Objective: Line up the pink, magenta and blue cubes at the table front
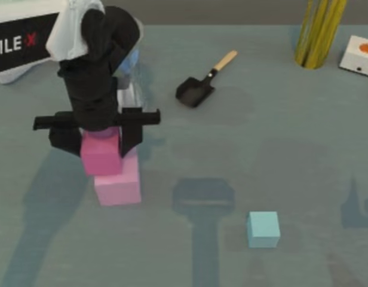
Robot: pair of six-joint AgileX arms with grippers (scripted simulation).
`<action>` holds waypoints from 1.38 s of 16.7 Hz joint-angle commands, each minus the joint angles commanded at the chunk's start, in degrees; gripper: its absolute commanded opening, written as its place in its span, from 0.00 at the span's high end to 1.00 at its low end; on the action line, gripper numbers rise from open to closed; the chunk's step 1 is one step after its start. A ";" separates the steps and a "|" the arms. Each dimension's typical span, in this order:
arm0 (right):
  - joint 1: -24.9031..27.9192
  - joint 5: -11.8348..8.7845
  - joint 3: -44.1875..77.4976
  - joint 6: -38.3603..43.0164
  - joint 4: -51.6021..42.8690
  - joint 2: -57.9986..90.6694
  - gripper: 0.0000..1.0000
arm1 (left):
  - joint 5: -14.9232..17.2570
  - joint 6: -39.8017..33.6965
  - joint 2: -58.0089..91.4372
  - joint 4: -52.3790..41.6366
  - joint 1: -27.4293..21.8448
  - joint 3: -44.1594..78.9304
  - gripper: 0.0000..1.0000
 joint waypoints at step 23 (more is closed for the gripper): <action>0.00 0.00 0.00 0.00 0.00 0.00 0.00 | -0.45 -24.84 8.70 9.34 -26.50 0.72 1.00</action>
